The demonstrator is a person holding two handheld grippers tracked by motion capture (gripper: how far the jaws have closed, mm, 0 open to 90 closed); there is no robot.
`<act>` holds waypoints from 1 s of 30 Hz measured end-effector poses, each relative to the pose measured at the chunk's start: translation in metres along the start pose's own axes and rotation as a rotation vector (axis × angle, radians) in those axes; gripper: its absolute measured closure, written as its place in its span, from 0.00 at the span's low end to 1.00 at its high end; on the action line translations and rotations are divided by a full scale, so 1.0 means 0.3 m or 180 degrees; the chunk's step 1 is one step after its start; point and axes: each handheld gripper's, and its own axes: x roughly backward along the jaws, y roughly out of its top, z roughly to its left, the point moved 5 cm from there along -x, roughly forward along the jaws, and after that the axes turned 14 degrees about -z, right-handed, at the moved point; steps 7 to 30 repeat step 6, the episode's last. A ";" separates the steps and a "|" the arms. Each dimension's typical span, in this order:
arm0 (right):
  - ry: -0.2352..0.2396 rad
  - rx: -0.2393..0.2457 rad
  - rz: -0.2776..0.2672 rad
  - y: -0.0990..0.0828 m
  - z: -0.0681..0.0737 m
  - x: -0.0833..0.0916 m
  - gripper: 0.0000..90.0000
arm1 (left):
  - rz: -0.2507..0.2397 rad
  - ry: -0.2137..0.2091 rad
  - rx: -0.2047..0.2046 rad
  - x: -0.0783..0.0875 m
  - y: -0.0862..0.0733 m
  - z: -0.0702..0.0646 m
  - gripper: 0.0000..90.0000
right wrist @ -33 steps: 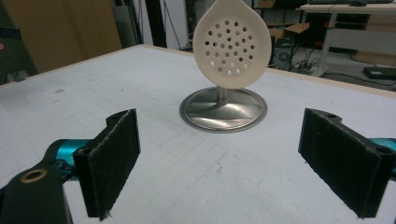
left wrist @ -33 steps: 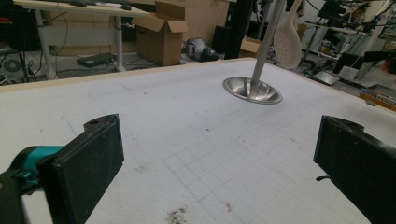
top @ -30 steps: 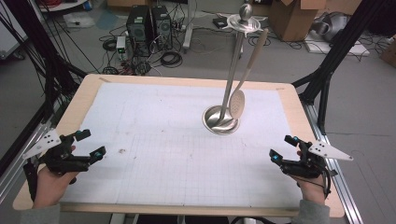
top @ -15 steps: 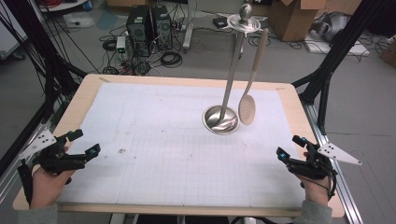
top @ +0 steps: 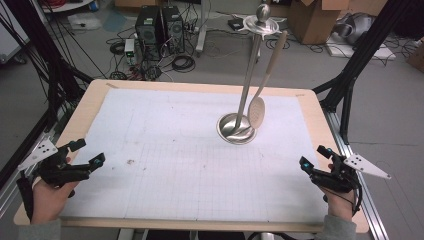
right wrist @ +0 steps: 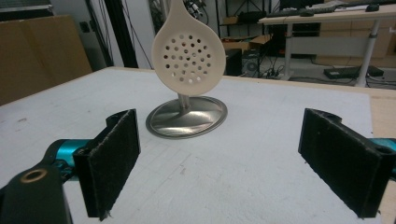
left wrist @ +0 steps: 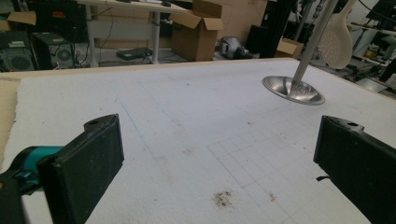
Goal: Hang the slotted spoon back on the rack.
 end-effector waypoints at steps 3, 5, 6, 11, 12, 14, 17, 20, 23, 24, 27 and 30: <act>0.0012 0.0011 0.0005 0.000 0.004 -0.005 0.13 | 0.0014 -0.0006 0.0002 -0.004 -0.004 -0.002 0.02; 0.0016 0.0016 0.0012 0.000 0.007 -0.007 0.13 | 0.0015 -0.0009 0.0008 -0.007 -0.006 -0.003 0.02; 0.0025 0.0030 0.0003 0.001 0.008 -0.009 0.13 | 0.0019 -0.0009 0.0007 -0.008 -0.007 -0.004 0.02; 0.0025 0.0030 0.0003 0.001 0.008 -0.009 0.13 | 0.0019 -0.0009 0.0007 -0.008 -0.007 -0.004 0.02; 0.0025 0.0030 0.0003 0.001 0.008 -0.009 0.13 | 0.0019 -0.0009 0.0007 -0.008 -0.007 -0.004 0.02; 0.0025 0.0030 0.0003 0.001 0.008 -0.009 0.13 | 0.0019 -0.0009 0.0007 -0.008 -0.007 -0.004 0.02; 0.0025 0.0030 0.0003 0.001 0.008 -0.009 0.13 | 0.0019 -0.0009 0.0007 -0.008 -0.007 -0.004 0.02; 0.0025 0.0030 0.0003 0.001 0.008 -0.009 0.13 | 0.0019 -0.0009 0.0007 -0.008 -0.007 -0.004 0.02; 0.0025 0.0030 0.0003 0.001 0.008 -0.009 0.13 | 0.0019 -0.0009 0.0007 -0.008 -0.007 -0.004 0.02; 0.0025 0.0030 0.0003 0.001 0.008 -0.009 0.13 | 0.0019 -0.0009 0.0007 -0.008 -0.007 -0.004 0.02; 0.0025 0.0030 0.0003 0.001 0.008 -0.009 0.13 | 0.0019 -0.0009 0.0007 -0.008 -0.007 -0.004 0.02; 0.0025 0.0030 0.0003 0.001 0.008 -0.009 0.13 | 0.0019 -0.0009 0.0007 -0.008 -0.007 -0.004 0.02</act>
